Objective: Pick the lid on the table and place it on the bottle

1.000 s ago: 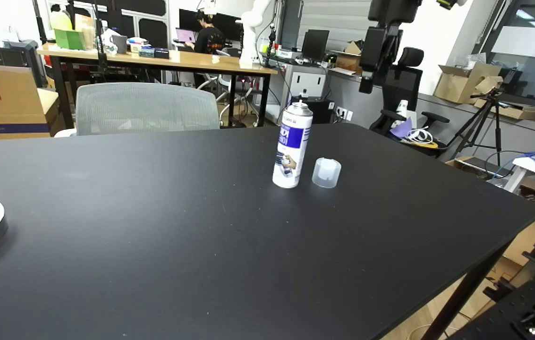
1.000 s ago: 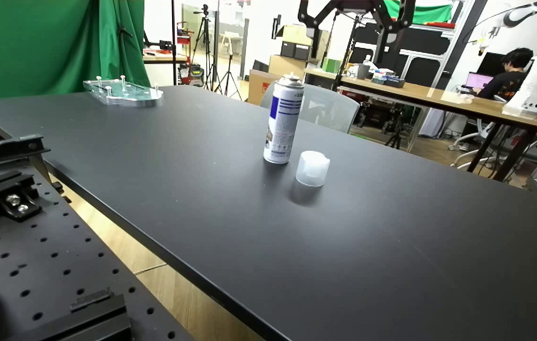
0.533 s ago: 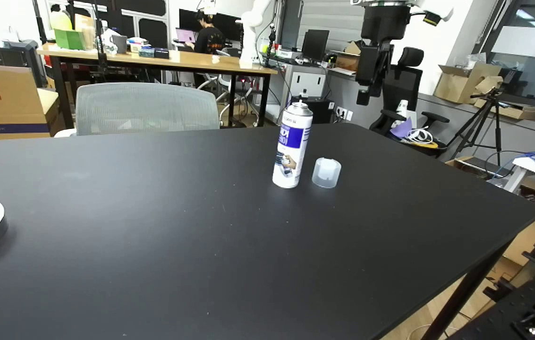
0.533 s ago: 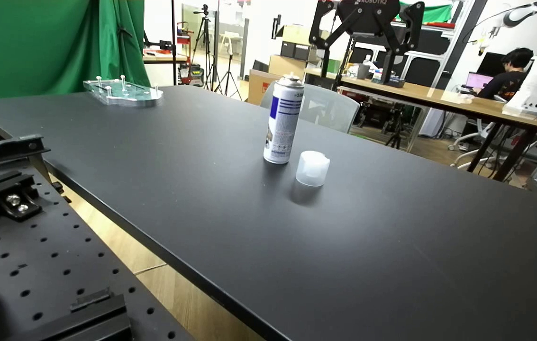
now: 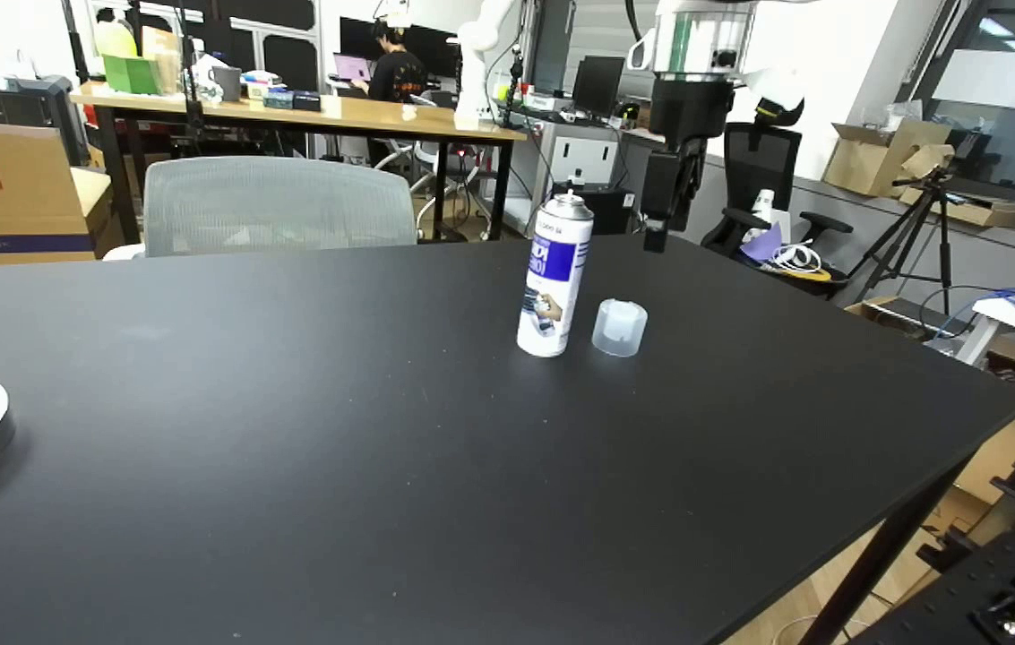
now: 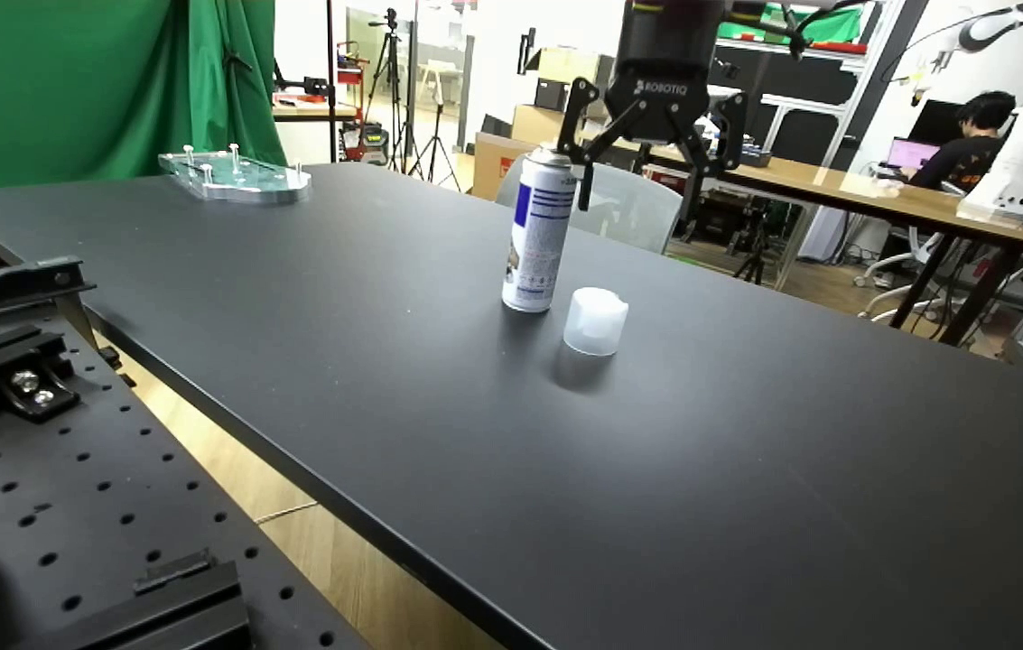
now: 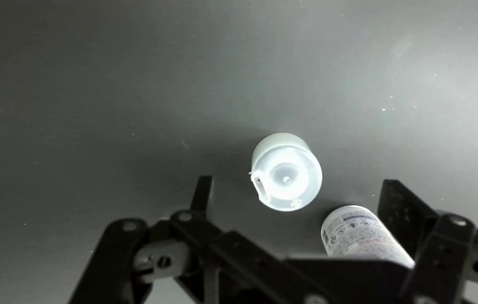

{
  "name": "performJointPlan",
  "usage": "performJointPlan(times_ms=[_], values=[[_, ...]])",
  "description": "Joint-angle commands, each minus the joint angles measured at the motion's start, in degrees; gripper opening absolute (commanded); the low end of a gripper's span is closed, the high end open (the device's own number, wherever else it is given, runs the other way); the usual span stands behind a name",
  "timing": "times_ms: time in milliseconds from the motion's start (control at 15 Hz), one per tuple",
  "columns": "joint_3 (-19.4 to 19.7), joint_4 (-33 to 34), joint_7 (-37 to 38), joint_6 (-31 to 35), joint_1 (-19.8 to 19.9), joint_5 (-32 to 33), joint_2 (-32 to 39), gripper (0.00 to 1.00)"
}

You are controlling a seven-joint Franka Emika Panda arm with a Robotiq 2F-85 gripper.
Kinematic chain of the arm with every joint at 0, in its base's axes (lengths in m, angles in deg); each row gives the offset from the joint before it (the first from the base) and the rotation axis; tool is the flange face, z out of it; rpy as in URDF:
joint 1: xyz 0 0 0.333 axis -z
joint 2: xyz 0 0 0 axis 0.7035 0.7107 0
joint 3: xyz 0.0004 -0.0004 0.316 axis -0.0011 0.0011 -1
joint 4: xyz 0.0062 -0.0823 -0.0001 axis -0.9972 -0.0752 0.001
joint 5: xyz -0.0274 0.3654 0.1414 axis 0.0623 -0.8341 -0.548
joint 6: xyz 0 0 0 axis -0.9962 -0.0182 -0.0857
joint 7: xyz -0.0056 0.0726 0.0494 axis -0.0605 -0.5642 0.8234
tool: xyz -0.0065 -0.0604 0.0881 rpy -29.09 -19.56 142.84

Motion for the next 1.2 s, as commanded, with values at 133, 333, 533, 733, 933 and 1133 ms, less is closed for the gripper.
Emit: performJointPlan(times_ms=[133,333,533,733,933,1133], values=[[-2.7,2.7,-1.3,3.6,2.4,-0.3,6.5,1.0],[-3.9,4.2,-2.2,3.9,3.7,-0.9,9.1,1.0],[-5.0,5.5,-2.5,4.6,4.8,-1.4,11.1,1.0],[-5.5,7.2,-2.8,4.1,5.5,-1.3,12.9,1.0],[-5.9,8.6,-2.8,3.5,5.7,-1.0,14.5,1.0],[-5.9,9.8,-2.7,3.0,5.3,-0.2,16.0,1.0]])
